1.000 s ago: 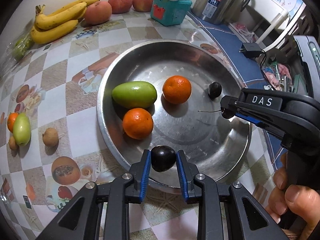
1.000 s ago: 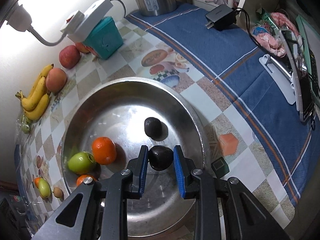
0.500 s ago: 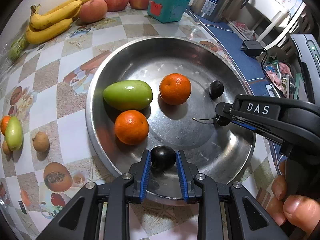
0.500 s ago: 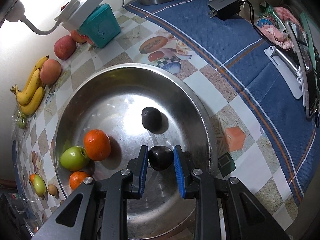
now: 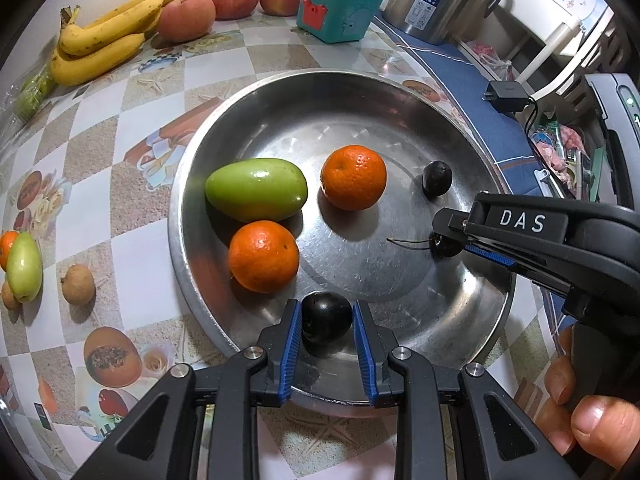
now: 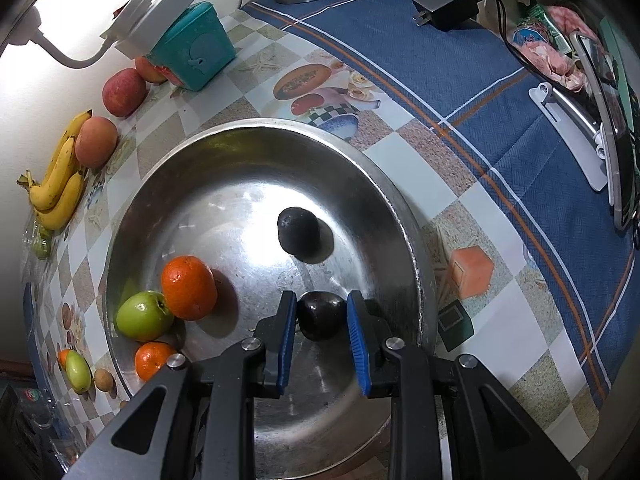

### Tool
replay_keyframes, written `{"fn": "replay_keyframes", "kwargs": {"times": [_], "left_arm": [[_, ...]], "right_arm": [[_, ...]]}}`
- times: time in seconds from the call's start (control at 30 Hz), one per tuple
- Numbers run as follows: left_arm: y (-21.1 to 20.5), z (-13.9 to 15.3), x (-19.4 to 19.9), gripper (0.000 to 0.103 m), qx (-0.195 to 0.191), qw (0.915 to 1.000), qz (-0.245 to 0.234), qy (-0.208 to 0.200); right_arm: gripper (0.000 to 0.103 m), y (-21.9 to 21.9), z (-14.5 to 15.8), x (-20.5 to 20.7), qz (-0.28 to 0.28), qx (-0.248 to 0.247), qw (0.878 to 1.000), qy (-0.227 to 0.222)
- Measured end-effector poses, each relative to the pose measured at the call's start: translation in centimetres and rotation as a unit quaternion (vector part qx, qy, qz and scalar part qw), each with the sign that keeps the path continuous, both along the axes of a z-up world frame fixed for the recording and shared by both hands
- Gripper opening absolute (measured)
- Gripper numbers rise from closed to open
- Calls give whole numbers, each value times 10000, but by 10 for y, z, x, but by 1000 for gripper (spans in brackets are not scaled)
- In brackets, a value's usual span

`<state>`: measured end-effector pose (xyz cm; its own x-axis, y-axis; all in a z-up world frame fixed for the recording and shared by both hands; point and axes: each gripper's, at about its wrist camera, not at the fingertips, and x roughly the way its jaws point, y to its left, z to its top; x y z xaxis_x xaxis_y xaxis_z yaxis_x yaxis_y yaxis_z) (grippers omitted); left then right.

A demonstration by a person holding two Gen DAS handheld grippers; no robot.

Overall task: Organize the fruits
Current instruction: 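Open the left tool to drop its plum while the right tool releases its plum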

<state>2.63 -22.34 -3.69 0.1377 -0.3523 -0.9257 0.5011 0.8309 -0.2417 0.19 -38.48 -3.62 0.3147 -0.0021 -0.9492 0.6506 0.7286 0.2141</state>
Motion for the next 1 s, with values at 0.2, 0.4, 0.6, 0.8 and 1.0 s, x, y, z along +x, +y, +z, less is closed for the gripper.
{"fn": "replay_keyframes", "kwargs": {"times": [0.2, 0.4, 0.6, 0.8, 1.0], "left_arm": [[0, 0, 0, 30, -4, 10000, 5, 5], [3, 5, 1, 34, -106, 9999, 16, 13], [5, 15, -2, 34, -209, 9998, -29, -16], [12, 31, -1, 34, -334, 9993, 30, -186], [24, 35, 7, 34, -398, 9988, 257, -117]], "right_arm": [[35, -2, -2, 1, -53, 24, 9999, 94], [35, -3, 4, -1, -78, -45, 10000, 34], [35, -3, 19, -4, -114, -133, 9997, -183], [35, -2, 29, -6, -99, -189, 9993, -315], [35, 3, 36, -5, -35, -259, 9989, -400]]}}
